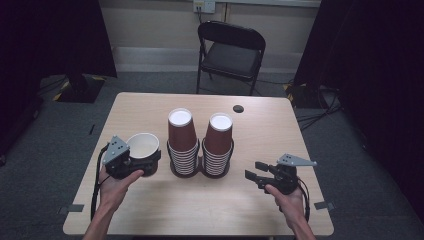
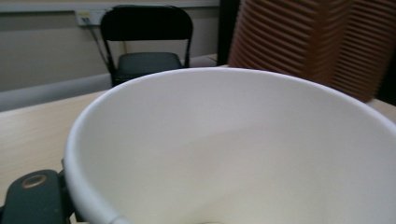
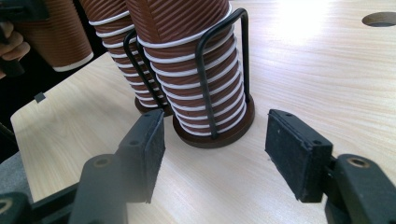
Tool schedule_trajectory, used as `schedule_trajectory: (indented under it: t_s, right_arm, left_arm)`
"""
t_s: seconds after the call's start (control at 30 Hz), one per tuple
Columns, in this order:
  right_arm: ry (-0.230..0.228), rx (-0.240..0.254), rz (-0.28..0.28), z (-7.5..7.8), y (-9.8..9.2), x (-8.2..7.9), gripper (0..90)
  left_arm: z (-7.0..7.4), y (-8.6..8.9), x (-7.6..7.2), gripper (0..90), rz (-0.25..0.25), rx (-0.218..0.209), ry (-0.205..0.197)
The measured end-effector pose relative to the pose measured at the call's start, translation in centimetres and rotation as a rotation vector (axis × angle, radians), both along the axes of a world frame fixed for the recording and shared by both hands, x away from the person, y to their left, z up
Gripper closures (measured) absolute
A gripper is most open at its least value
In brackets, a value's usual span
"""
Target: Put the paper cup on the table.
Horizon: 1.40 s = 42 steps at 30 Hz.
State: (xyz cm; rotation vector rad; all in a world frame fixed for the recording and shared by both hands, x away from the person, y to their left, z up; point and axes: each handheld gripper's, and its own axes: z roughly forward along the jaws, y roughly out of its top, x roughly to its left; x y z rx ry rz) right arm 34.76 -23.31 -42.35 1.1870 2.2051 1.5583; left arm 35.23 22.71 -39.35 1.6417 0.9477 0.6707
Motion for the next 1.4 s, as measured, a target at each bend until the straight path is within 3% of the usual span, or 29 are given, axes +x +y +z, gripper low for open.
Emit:
schedule_trajectory:
  t_s: [0.07, 0.23, 0.47, 0.53, 0.6, 0.67, 0.77, 0.87, 1.0, 1.07, 1.23, 1.4]
  right_arm:
    - [0.001, -0.002, -0.001, 0.0, 0.0, 0.0, 37.2]
    - [0.000, -0.003, -0.008, -0.1, 0.0, 0.0, 37.1]
    - [-0.008, -0.002, -0.004, -0.1, -0.1, 0.0, 37.1]
    - [-0.009, -0.001, -0.006, -0.1, -0.2, 0.1, 37.0]
    - [-0.007, -0.002, -0.010, -0.2, -0.3, 0.2, 37.0]
    - [-0.004, 0.000, -0.008, -0.3, -0.3, 0.2, 37.0]
    - [-0.001, -0.005, -0.004, -0.5, -0.4, 0.4, 37.0]
    - [0.003, -0.006, -0.001, -0.6, -0.4, 0.5, 36.6]
    - [0.006, -0.007, -0.001, -0.7, -0.2, 0.6, 36.6]
    - [0.010, -0.006, -0.002, -0.8, -0.2, 0.7, 36.5]
    - [0.013, -0.010, 0.005, -0.9, 0.0, 0.8, 36.6]
    - [0.013, -0.012, 0.000, -0.8, 0.0, 0.6, 36.5]
  left_arm:
    - [-0.2, 0.2, 0.6, 10.7, 0.001, -0.031, 0.015]
    - [-0.8, -0.2, 1.6, 10.6, 0.025, 0.006, -0.002]
    - [-1.7, -0.1, 3.9, 10.5, 0.085, 0.008, -0.036]
    - [-2.2, -0.1, 4.7, 10.4, 0.092, -0.006, -0.027]
    - [-2.6, -0.2, 5.3, 10.4, 0.095, 0.012, -0.026]
    - [-3.0, -0.2, 5.8, 10.3, 0.099, -0.007, -0.011]
    - [-3.7, -0.3, 6.6, 10.1, 0.103, 0.010, 0.001]
    - [-4.4, -0.3, 7.3, 9.8, 0.105, -0.008, 0.016]
    - [-5.0, -0.2, 7.6, 9.7, 0.118, 0.000, 0.016]
    - [-5.4, 0.0, 7.7, 9.7, 0.119, -0.012, 0.036]
    - [-6.0, -0.2, 7.7, 9.6, 0.112, 0.008, 0.048]
    - [-6.8, -0.2, 7.8, 9.4, 0.098, 0.028, 0.101]
